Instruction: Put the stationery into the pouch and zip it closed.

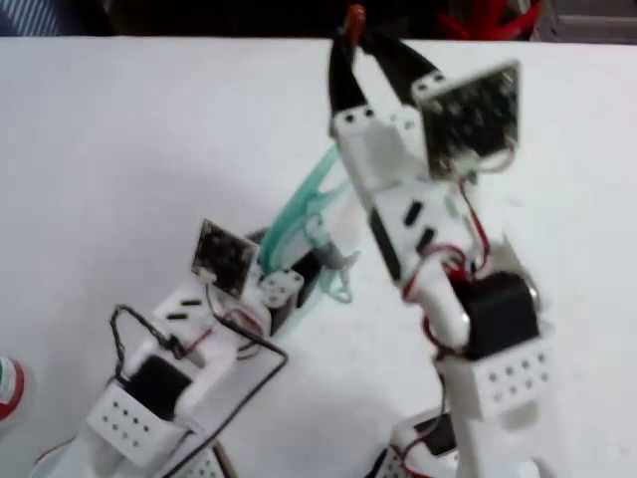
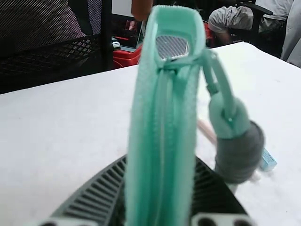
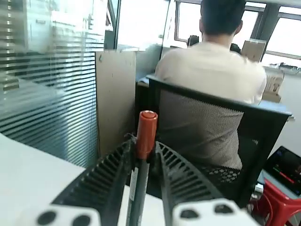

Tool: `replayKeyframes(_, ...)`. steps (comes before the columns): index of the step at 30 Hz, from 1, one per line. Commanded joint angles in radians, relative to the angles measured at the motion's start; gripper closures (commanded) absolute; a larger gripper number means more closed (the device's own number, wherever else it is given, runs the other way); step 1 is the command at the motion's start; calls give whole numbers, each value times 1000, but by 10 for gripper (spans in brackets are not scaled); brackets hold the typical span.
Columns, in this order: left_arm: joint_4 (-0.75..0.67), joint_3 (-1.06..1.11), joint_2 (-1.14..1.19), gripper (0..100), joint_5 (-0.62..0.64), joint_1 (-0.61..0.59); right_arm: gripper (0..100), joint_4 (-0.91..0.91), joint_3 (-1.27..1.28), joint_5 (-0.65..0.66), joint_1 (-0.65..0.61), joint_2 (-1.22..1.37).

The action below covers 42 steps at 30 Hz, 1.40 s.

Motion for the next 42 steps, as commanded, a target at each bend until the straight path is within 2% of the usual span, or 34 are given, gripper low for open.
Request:
replayKeyframes(1,-18,-29,-8,851,3,-4,981,1,-6,-8,1,-54)
replayKeyframes(7,-18,-29,-8,852,3,-4,981,44,3,-8,1,-87)
replayKeyframes(12,-18,-29,-8,852,3,-4,981,51,114,-8,-4,-102)
replayKeyframes(20,-18,-31,-8,851,3,-7,974,131,196,-75,-33,-136)
replayKeyframes(23,-18,-31,-8,851,3,-7,872,260,198,-98,-36,-131)
replayKeyframes(27,-18,-31,-8,851,6,-8,626,461,196,-287,-42,-165)
replayKeyframes(29,-18,-29,-8,851,8,-10,577,552,201,-341,-42,-203)
replayKeyframes(32,-18,-32,-8,852,8,-21,573,665,242,-281,-42,-260)
replayKeyframes(36,-18,-34,-8,850,8,-74,573,713,520,-123,-41,-323)
replayKeyframes(40,-18,-34,-8,853,5,-127,573,561,927,-71,-42,-398)
replayKeyframes(42,-18,-34,-8,854,5,-143,575,440,1042,-68,-16,-455)
